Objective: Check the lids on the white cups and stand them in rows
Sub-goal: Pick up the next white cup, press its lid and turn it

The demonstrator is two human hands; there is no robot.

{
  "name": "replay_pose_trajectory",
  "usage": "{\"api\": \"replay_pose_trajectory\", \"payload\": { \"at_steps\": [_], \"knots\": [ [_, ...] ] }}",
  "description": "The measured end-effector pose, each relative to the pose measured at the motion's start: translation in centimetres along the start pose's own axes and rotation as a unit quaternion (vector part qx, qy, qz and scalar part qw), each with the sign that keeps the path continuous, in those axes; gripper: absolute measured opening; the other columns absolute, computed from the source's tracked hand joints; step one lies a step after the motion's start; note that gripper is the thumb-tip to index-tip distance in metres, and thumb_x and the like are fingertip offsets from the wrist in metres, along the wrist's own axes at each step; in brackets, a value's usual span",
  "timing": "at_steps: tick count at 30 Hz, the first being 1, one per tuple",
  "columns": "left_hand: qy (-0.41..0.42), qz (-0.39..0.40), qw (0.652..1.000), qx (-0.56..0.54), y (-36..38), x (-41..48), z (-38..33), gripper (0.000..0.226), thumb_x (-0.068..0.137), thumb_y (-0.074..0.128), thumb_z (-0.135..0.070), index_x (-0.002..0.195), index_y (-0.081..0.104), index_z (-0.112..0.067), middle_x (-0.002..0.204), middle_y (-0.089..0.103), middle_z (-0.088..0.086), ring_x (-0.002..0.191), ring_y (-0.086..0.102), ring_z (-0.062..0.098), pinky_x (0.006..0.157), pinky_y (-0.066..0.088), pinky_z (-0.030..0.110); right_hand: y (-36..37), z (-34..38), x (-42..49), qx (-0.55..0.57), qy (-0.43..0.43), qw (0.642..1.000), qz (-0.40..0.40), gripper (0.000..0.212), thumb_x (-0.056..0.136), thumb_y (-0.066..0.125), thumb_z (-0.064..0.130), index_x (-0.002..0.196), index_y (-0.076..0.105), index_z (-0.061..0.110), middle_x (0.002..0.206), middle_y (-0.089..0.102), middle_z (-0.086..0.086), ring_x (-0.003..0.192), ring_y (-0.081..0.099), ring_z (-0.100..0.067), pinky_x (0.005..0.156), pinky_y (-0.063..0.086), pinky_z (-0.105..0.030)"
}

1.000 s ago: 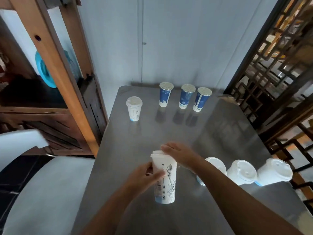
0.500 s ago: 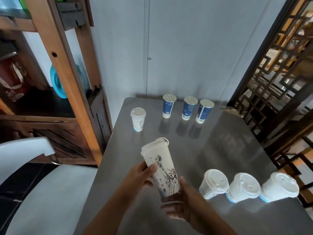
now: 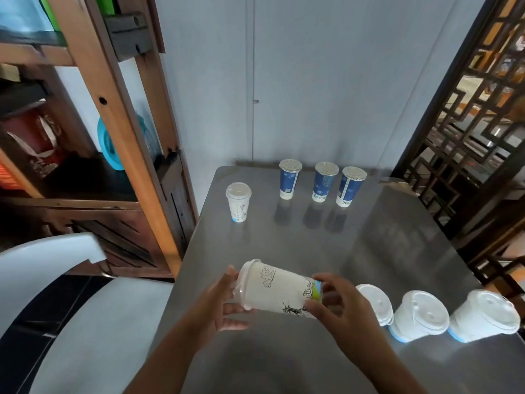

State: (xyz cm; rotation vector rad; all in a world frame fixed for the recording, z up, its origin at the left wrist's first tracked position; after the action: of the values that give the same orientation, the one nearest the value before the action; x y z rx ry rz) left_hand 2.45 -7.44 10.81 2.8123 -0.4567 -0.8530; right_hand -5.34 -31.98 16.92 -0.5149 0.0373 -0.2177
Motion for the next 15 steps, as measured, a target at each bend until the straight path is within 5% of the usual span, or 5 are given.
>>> {"api": "replay_pose_trajectory", "payload": {
  "at_steps": [6, 15],
  "knots": [
    [-0.016, 0.016, 1.000, 0.020, -0.1, -0.3, 0.0, 0.070, 0.078, 0.045, -0.075, 0.112, 0.074, -0.021, 0.095, 0.074, 0.015, 0.071, 0.070, 0.027, 0.056, 0.045, 0.030, -0.6, 2.4, 0.0, -0.062, -0.110, 0.992, 0.030, 0.047, 0.074, 0.081, 0.034, 0.114, 0.058, 0.044, 0.110, 0.057, 0.022, 0.096, 0.066, -0.004, 0.080, 0.057, -0.019],
    [0.036, 0.067, 0.995, 0.058, -0.5, -1.2, 0.1, 0.050, 0.082, 0.051, -0.071, 0.115, 0.070, -0.038, 0.110, 0.075, 0.007, 0.086, 0.074, 0.020, 0.070, 0.056, 0.034, -0.1, 1.7, -0.6, -0.022, -0.077, 0.996, 0.028, 0.042, 0.081, 0.075, 0.027, 0.117, 0.056, 0.039, 0.116, 0.058, 0.017, 0.103, 0.064, -0.006, 0.078, 0.058, -0.020]
  ]
}}
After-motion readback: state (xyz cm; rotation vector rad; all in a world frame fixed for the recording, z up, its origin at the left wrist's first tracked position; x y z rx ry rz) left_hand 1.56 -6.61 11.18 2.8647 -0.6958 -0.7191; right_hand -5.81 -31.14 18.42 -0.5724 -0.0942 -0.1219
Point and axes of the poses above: each hand's wrist, its own x-axis towards the middle knuckle, its own y-axis out of the palm, z = x × y, the point moved 3 cm from there along x, towards the middle knuckle
